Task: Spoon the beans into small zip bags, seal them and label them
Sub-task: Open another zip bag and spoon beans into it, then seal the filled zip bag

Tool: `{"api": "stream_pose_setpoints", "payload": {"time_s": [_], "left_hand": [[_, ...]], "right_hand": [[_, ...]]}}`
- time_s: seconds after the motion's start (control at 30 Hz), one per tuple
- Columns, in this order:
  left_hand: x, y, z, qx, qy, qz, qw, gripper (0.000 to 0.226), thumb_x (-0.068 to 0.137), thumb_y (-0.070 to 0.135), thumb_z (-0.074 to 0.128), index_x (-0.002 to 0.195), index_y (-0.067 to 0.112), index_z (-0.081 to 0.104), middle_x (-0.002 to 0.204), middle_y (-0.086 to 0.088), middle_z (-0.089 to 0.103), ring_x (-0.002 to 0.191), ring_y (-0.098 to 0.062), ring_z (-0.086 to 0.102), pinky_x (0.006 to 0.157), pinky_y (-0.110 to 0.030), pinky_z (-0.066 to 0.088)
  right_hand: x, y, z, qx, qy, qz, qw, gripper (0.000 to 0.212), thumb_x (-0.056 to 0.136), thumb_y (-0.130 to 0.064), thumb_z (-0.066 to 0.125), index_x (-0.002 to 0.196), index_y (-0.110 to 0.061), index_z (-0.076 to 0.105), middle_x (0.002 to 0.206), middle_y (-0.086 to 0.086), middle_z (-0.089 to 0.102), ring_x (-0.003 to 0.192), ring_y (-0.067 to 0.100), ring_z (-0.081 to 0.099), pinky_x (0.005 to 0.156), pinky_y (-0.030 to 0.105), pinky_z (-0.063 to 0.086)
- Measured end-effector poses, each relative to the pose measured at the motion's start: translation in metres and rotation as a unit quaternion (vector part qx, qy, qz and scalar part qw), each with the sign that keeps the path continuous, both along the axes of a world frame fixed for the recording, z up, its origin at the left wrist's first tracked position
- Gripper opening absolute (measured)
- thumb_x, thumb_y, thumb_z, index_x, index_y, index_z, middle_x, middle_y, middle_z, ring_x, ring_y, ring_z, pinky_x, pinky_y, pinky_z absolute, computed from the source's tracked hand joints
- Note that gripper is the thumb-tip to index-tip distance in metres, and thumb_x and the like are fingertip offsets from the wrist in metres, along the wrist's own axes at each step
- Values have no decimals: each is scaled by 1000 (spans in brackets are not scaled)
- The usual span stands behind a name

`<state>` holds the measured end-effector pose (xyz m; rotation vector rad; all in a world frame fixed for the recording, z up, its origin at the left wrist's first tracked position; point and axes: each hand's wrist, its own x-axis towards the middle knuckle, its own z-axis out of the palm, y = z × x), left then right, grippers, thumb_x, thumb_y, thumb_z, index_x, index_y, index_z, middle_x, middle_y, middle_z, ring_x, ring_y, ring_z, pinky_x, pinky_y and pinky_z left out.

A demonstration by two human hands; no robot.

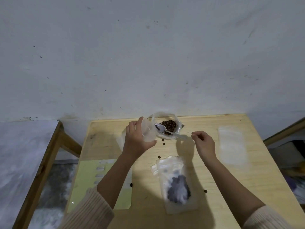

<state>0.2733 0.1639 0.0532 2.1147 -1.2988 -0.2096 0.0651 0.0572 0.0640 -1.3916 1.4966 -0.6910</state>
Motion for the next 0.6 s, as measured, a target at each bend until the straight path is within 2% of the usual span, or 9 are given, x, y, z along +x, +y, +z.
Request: {"api": "stream_pose_setpoints", "payload": {"time_s": [0.07, 0.17, 0.23, 0.3, 0.37, 0.5, 0.6], "left_hand": [[-6, -4, 6, 4, 16, -2, 1000, 99, 57, 50, 75, 138, 10, 37, 115, -12, 42, 105, -25, 39, 91, -32, 35], [-16, -11, 15, 31, 50, -3, 998, 99, 61, 41, 79, 142, 18, 28, 123, -8, 36, 112, -23, 34, 98, -32, 33], [-21, -13, 19, 37, 65, -11, 997, 100, 62, 40, 79, 144, 19, 25, 128, -8, 34, 118, -24, 32, 101, -35, 35], [-24, -12, 21, 31, 74, -21, 997, 102, 62, 40, 80, 145, 19, 23, 129, -8, 32, 121, -24, 30, 101, -36, 36], [-28, -9, 25, 19, 77, -29, 996, 104, 62, 40, 81, 145, 19, 22, 129, -8, 31, 121, -23, 30, 100, -34, 36], [-31, 3, 39, -11, 114, -53, 992, 108, 59, 50, 80, 145, 27, 19, 128, 2, 30, 119, -11, 27, 98, -24, 31], [-27, 16, 42, -35, 153, -95, 983, 94, 68, 50, 76, 143, 31, 23, 126, 9, 34, 118, -2, 32, 94, -12, 27]], "right_hand": [[9, 7, 15, -43, -33, 64, 996, 11, 88, -9, 57, 88, -15, 66, 82, -6, 63, 75, 9, 55, 70, 25, 42], [29, 21, 35, -77, -57, 201, 975, 12, 88, -14, 61, 96, -20, 67, 94, -2, 62, 84, 7, 55, 81, 24, 45], [41, 29, 42, -89, -28, 281, 955, 17, 88, -22, 61, 104, -22, 67, 99, -3, 58, 94, 8, 54, 86, 16, 41], [50, 33, 45, -96, 13, 329, 939, 19, 88, -29, 60, 105, -24, 68, 105, -2, 58, 102, 10, 53, 90, 18, 39], [54, 36, 48, -101, 28, 331, 938, 19, 88, -32, 60, 101, -22, 69, 106, 2, 61, 100, 11, 55, 88, 21, 40], [56, 36, 58, -112, -34, 247, 962, 12, 88, -19, 62, 86, -8, 68, 83, 5, 66, 77, 15, 58, 68, 14, 41], [53, 34, 59, -113, -52, 198, 972, 8, 89, -16, 60, 86, -13, 67, 82, -1, 65, 75, 10, 57, 66, 10, 42]]}}
